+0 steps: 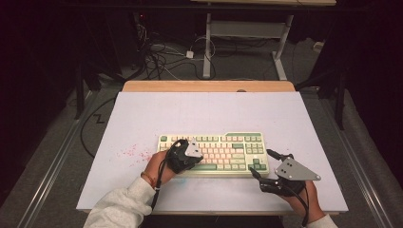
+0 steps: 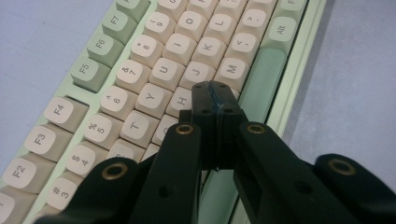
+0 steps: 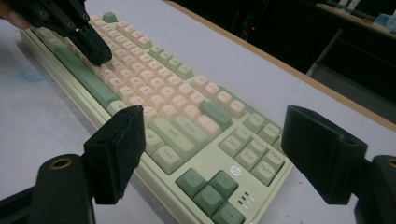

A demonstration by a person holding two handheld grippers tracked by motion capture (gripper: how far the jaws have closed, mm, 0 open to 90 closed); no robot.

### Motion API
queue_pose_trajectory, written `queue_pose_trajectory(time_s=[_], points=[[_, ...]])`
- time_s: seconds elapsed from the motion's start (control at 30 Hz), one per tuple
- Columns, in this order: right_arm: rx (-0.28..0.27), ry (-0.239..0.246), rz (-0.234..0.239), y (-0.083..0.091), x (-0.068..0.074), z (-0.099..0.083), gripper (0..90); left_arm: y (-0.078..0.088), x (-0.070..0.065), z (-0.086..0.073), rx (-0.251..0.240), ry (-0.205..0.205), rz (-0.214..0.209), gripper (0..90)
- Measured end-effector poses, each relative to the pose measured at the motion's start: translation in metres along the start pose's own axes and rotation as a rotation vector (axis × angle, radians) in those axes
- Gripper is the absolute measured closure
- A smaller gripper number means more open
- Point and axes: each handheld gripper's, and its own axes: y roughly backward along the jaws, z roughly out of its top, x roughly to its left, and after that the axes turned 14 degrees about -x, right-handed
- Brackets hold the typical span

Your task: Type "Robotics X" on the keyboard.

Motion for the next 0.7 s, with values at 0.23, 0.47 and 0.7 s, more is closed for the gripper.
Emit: queue_pose_trajectory(time_s=[0.23,0.47,0.7], points=[[0.000,-0.002,0.001,0.0000,0.0002,0.0000,22.7,-0.0017,-0.0008,-0.0008,0.008,-0.006,0.000,87.8],[0.000,-0.003,0.001,0.0004,0.0004,0.0005,22.7,-0.0016,-0.0010,-0.0007,0.008,-0.007,0.000,87.8],[0.001,-0.005,0.002,0.0002,0.0005,0.0003,22.8,-0.0019,-0.0011,-0.0010,0.010,-0.010,0.003,87.8]])
